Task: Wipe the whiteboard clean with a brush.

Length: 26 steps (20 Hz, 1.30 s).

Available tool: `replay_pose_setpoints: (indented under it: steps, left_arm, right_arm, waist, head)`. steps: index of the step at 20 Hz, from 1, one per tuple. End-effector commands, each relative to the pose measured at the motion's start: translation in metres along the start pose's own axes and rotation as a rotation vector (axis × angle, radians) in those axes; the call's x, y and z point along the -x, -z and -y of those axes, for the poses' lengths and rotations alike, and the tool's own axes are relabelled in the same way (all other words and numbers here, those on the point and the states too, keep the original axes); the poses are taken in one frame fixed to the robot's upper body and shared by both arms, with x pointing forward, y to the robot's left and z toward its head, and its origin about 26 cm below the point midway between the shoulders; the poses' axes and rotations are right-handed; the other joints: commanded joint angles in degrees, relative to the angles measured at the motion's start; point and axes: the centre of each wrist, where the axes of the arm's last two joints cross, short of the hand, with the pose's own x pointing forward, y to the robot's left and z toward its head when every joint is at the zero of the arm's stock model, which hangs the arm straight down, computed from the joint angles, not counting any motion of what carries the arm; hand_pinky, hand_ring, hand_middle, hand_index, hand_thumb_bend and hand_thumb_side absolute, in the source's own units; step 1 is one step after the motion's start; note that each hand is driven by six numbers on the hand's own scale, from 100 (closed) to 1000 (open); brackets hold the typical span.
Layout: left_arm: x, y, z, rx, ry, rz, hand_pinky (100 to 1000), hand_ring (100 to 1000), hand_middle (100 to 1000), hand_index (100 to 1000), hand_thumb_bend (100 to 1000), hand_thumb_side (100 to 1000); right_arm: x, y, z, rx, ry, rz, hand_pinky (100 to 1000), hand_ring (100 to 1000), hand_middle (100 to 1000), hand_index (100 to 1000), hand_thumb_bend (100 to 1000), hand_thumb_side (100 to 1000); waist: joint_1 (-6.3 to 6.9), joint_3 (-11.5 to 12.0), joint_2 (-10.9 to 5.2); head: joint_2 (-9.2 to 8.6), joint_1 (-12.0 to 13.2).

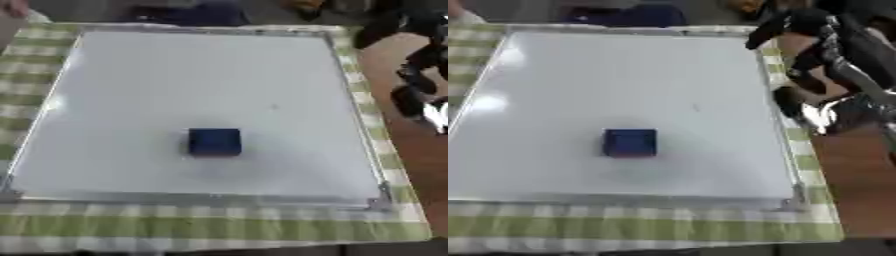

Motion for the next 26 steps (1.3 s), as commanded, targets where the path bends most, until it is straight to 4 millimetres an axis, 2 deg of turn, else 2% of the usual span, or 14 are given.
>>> replay_pose_setpoints:
  steps: [1,4,7,14,21,26]
  left_arm:
    - [-0.007,0.006,0.001,0.028,0.006,0.024,509,593,561,540,171,988]
    - [-0.007,0.006,0.001,0.029,0.005,0.022,508,592,561,539,163,974]
    - [-0.007,0.006,0.001,0.032,0.003,0.021,508,592,561,538,169,991]
    - [-0.007,0.007,0.001,0.033,0.003,0.022,508,592,561,538,168,992]
    - [-0.007,0.007,0.002,0.040,-0.001,0.022,507,591,561,538,167,993]
    - [-0.007,0.008,0.004,0.047,-0.006,0.022,507,591,562,538,166,994]
  right_arm:
    - [-0.001,0.013,0.011,-0.074,-0.054,0.037,757,758,702,100,164,976]
    - [-0.001,0.022,0.012,-0.092,-0.069,0.051,771,764,708,100,206,926]
    - [-0.002,0.027,0.010,-0.094,-0.069,0.060,772,762,704,100,231,939]
    - [-0.003,0.028,0.004,-0.072,-0.023,0.027,775,760,704,100,158,968]
    - [-0.007,0.037,-0.004,-0.202,-0.054,0.075,790,795,747,100,278,860]
    - [-0.013,0.051,-0.014,-0.305,-0.067,0.112,791,835,790,100,334,827]
  waist:
    - [-0.05,0.22,-0.77]
    - [-0.11,0.39,-0.72]
    - [-0.16,0.47,-0.66]
    - [-0.13,0.32,-0.40]
    - [-0.19,0.29,-0.32]
    - [-0.29,0.56,-0.34]
  head:
    - [0.21,-0.36]
    - [0.09,-0.34]
    - [-0.19,-0.39]
    - [-0.77,0.62]
    - [-0.60,0.42]
    - [-0.55,-0.02]
